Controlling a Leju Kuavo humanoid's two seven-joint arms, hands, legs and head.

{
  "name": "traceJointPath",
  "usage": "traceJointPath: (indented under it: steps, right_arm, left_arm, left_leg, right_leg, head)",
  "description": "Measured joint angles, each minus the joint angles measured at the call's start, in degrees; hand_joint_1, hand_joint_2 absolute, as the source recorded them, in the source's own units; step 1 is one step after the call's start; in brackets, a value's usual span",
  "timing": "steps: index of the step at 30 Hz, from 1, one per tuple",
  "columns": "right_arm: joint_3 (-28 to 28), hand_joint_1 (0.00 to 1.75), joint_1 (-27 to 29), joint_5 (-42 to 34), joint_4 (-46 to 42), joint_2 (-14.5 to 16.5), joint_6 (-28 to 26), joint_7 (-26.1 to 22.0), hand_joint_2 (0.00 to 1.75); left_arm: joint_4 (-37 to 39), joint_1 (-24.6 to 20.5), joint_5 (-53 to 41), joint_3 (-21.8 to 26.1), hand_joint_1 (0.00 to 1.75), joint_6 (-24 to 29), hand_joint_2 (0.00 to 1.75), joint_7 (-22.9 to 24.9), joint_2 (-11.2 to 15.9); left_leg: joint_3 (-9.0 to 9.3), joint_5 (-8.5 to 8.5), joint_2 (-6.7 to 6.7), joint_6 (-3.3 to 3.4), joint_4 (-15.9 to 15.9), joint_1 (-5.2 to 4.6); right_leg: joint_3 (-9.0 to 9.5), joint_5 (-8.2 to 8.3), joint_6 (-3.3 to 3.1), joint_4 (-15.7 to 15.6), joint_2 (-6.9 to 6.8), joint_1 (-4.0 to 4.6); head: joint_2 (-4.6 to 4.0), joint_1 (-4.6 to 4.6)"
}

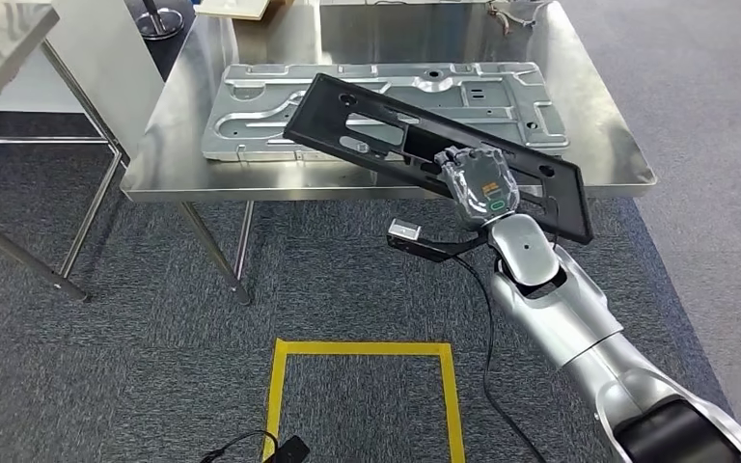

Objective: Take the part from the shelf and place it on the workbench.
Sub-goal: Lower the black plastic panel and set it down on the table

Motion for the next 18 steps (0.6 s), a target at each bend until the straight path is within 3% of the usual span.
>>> traceJointPath:
  steps: [1, 3, 4, 5, 6, 7, 8, 10, 12, 15, 16, 18]
  right_arm:
    - [0.3, 1.75, -0.7, 0.6, 0.4, -0.3, 0.4, 0.1, 1.75]
    - [1.0, 1.75, -1.7, 1.8, 1.2, -1.2, 1.0, 0.3, 1.75]
    - [1.3, 1.75, -1.9, 2.3, 1.6, -1.7, 1.3, 0.3, 1.75]
    - [1.7, 1.75, -2.1, 2.8, 2.0, -2.1, 1.5, 0.3, 1.75]
    - [2.1, 1.75, -2.1, 3.2, 2.4, -2.4, 1.7, 0.3, 1.75]
    - [2.5, 1.75, -2.2, 3.6, 2.7, -2.6, 1.8, 0.2, 1.75]
    - [2.9, 1.75, -2.4, 4.1, 3.0, -2.8, 2.0, 0.1, 1.75]
    - [3.6, 1.75, -3.1, 4.9, 3.6, -2.8, 2.3, -0.3, 1.75]
    - [4.4, 1.75, -3.7, 5.7, 4.1, -2.9, 2.7, -1.1, 1.75]
    - [5.4, 1.75, -4.0, 6.6, 4.7, -2.8, 2.8, -2.7, 1.75]
    - [5.6, 1.75, -4.2, 6.8, 4.8, -2.6, 2.8, -3.3, 1.75]
    - [6.1, 1.75, -4.5, 7.0, 5.3, -2.0, 2.7, -4.2, 1.75]
  left_arm:
    - [0.0, -0.1, 0.0, -0.1, 0.00, -0.1, 0.00, 0.0, 0.0]
    - [0.0, -0.2, 0.0, -0.3, 0.00, -0.4, 0.00, 0.1, 0.0]
    - [0.0, -0.1, 0.0, -0.5, 0.00, -0.6, 0.00, 0.2, 0.0]
    - [0.0, 0.0, 0.0, -0.7, 0.00, -0.7, 0.00, 0.2, 0.0]
    - [0.0, 0.0, 0.0, -0.9, 0.00, -0.9, 0.00, 0.3, 0.0]
    - [0.0, 0.1, 0.0, -1.1, 0.00, -0.9, 0.00, 0.3, 0.0]
    - [0.0, 0.1, -0.1, -1.3, 0.00, -1.0, 0.00, 0.3, 0.0]
    - [0.0, 0.0, -0.2, -1.7, 0.00, -1.2, 0.00, 0.3, 0.0]
    - [0.1, 0.0, -0.4, -2.0, 0.00, -1.6, 0.00, 0.2, 0.0]
    - [0.1, -0.2, -0.8, -2.8, 0.00, -2.1, 0.00, 0.1, -0.1]
    - [0.1, -0.3, -1.0, -3.1, 0.00, -2.2, 0.00, 0.0, -0.2]
    - [0.1, -0.6, -1.2, -3.7, 0.00, -2.5, 0.00, -0.1, -0.3]
  left_leg:
    - [-1.07, -1.08, 0.42, -0.33, 2.3, 0.00]
    - [-5.13, -3.66, 1.19, -0.69, 9.5, 0.08]
    - [-7.33, -4.34, 1.35, -0.78, 12.8, 0.11]
    - [-8.85, -3.88, 1.42, -0.84, 14.4, 0.11]
    - [-9.42, -2.29, 1.45, -0.83, 14.0, 0.11]
    - [-8.94, 0.34, 1.45, -0.76, 11.4, 0.11]
    - [-7.86, 3.28, 1.40, -0.60, 7.5, 0.11]
    - [-5.68, 6.38, 1.21, -0.11, 1.3, -0.11]
    - [-4.94, 6.13, 1.09, 0.46, -0.4, -0.45]
    - [-4.13, 5.84, 0.86, 1.45, -1.3, -0.10]
    - [-3.74, 5.75, 0.76, 1.81, -1.5, 0.10]
    - [-3.10, 5.30, 0.66, 2.35, -1.7, 0.16]
  right_leg:
    - [0.50, -0.25, -0.32, -0.2, -0.18, -0.05]
    - [1.37, -0.91, -0.76, -0.4, -0.49, 0.09]
    - [1.80, -1.28, -0.80, -0.4, -0.60, 0.17]
    - [2.32, -1.71, -0.77, -0.4, -0.69, 0.23]
    - [2.91, -2.15, -0.70, -0.3, -0.75, 0.26]
    - [3.56, -2.63, -0.59, -0.3, -0.79, 0.27]
    - [4.13, -3.15, -0.42, -0.3, -0.81, 0.25]
    - [4.78, -3.91, 0.10, -0.1, -0.66, 0.47]
    - [4.93, -4.18, 0.70, -0.3, -0.56, 0.65]
    - [4.87, -4.97, 1.51, 0.2, -0.73, 0.46]
    - [3.88, -5.82, 1.68, 2.1, -0.51, 0.42]
    - [-0.32, -8.15, 1.84, 9.2, 0.19, 0.38]
  head:
    - [0.00, 0.00]
    - [0.00, -0.01]
    - [0.00, -0.01]
    - [0.00, -0.01]
    - [0.00, -0.01]
    - [0.00, -0.01]
    - [0.00, 0.00]
    - [0.00, 0.01]
    - [0.00, 0.01]
    - [0.00, 0.01]
    - [0.00, 0.02]
    - [0.00, 0.02]
